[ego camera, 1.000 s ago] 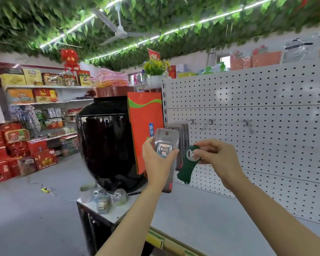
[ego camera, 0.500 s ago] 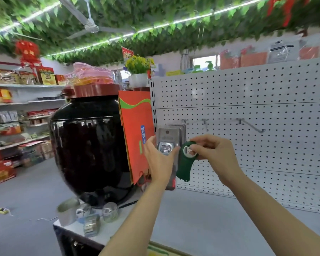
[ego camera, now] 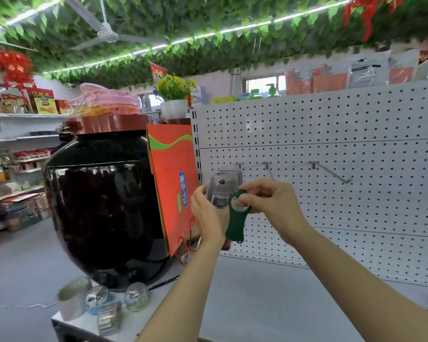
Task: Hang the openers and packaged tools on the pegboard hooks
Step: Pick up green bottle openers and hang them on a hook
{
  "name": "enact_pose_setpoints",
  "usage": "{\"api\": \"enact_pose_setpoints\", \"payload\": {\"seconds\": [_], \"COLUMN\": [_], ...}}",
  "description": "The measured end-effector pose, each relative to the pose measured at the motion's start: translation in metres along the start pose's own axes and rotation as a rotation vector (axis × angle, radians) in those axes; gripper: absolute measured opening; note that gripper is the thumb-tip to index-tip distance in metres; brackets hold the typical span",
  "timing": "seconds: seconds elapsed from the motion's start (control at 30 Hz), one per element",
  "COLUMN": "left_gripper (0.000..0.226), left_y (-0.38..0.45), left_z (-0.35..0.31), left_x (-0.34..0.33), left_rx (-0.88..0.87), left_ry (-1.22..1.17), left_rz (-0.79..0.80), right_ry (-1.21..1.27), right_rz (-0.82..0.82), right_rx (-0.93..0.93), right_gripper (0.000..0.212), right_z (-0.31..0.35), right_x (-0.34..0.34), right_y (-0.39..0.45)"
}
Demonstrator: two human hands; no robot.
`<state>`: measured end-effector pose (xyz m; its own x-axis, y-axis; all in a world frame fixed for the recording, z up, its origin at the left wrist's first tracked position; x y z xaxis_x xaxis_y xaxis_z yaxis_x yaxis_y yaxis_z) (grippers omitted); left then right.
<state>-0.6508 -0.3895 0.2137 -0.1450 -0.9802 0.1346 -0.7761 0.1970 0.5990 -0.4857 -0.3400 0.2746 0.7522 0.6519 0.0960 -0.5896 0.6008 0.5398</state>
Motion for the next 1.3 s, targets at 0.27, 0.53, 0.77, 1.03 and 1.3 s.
{"api": "enact_pose_setpoints", "payload": {"seconds": [0.27,0.53,0.77,1.03,1.3], "left_gripper": [0.078,0.065,0.045,0.046,0.041], "left_y": [0.002,0.015,0.014,0.012,0.000], "left_z": [-0.014,0.003,-0.021,-0.031,-0.061], "left_x": [0.017,0.057,0.061,0.054,0.044], "left_rx": [0.035,-0.203,-0.332,-0.311,-0.331], "left_ry": [-0.069,-0.004,-0.097,-0.118,-0.196], "left_rz": [0.164,0.260,0.341,0.260,0.236], "right_ry": [0.010,0.029,-0.024,0.027,0.012], "right_rz": [-0.021,-0.077,-0.130,-0.122,-0.153], "right_rx": [-0.019,-0.037,-0.042,-0.060,-0.010], "right_gripper": [0.016,0.013,0.015,0.016,0.015], "right_z": [-0.005,-0.010,-0.019,-0.023,-0.002], "right_x": [-0.023,-0.035,-0.046,-0.047,-0.018], "right_y": [0.021,0.043,0.066,0.066,0.054]}}
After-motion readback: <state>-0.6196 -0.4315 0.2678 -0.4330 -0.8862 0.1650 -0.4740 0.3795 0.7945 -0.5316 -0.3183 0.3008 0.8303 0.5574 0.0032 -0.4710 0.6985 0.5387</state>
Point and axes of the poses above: each hand's wrist, its own y-axis towards the middle knuckle, its own x-axis out of the back of the hand, z = x × y, the point moved 4 cm from there along y, towards the middle knuckle, and after that the axes turned 2 degrees about -y, right-handed, at the moved point
